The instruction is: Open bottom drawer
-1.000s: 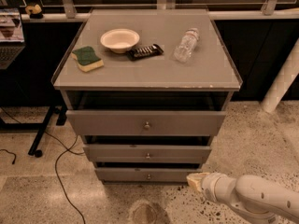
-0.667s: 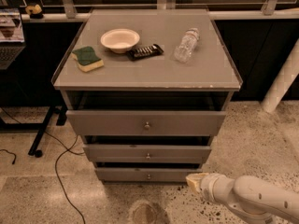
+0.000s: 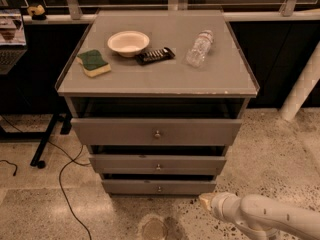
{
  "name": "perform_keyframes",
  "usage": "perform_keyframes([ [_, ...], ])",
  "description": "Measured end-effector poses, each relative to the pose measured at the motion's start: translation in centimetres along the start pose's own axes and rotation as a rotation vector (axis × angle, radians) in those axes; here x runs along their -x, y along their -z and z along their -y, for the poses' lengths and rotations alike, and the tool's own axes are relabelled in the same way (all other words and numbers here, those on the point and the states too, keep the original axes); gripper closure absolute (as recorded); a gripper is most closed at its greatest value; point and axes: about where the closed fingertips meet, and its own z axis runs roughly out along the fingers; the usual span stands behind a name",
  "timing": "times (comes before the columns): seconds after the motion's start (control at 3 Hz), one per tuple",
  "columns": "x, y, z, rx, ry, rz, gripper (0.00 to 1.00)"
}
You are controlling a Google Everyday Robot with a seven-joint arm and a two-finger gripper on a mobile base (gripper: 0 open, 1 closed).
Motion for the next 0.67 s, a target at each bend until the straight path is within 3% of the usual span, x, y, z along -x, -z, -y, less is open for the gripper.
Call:
perform_keyframes([
  [0.67, -6.4, -7.7, 2.7, 0.048, -0.093, -0.122, 1.0],
])
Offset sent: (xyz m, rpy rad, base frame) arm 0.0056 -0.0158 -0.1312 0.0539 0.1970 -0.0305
